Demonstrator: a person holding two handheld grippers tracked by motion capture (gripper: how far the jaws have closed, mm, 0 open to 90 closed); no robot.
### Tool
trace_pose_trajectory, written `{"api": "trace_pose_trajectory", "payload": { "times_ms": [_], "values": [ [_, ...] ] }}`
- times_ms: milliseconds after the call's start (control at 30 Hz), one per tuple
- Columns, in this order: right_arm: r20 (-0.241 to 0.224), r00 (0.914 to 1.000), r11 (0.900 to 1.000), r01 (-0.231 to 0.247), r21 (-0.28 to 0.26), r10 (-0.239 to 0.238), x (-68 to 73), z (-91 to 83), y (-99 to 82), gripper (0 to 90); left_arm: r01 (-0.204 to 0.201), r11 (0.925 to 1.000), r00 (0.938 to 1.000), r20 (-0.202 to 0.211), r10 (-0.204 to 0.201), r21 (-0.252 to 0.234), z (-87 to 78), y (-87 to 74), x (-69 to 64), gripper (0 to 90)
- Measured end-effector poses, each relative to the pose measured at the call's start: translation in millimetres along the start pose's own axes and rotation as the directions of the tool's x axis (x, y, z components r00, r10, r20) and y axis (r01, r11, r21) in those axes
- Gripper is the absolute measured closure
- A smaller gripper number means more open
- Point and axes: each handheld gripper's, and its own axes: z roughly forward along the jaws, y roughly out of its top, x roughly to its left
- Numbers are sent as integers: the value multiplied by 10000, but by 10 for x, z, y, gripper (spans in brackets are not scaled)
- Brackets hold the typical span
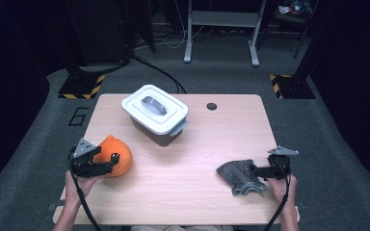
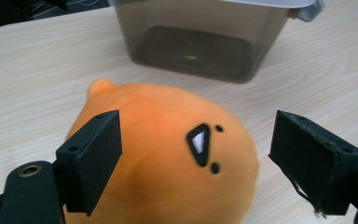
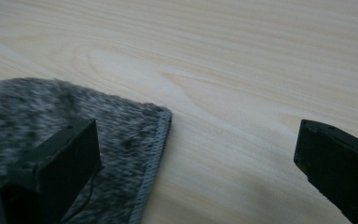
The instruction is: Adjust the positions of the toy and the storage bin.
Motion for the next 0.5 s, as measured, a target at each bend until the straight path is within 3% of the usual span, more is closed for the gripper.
{"api": "trace_pose_trajectory", "payload": {
  "times_ms": [100,233,433,500],
  "values": [
    [-327,9994,9995,75,-298,-85,89,-134,49,0,-165,9999,9998,116,165,-36,5,30,-50,155],
    [-791,9954,9985,536,-137,-545,272,-214,92,4,-242,9997,9995,201,244,-69,10,62,-98,153],
    [-1670,9825,9953,895,378,-820,488,-143,3,47,-226,9997,9995,240,228,-75,30,80,-114,152],
    [-1688,9820,9932,971,640,-851,518,-90,-30,77,-289,9996,9992,293,290,-57,39,88,-124,151]
  ]
}}
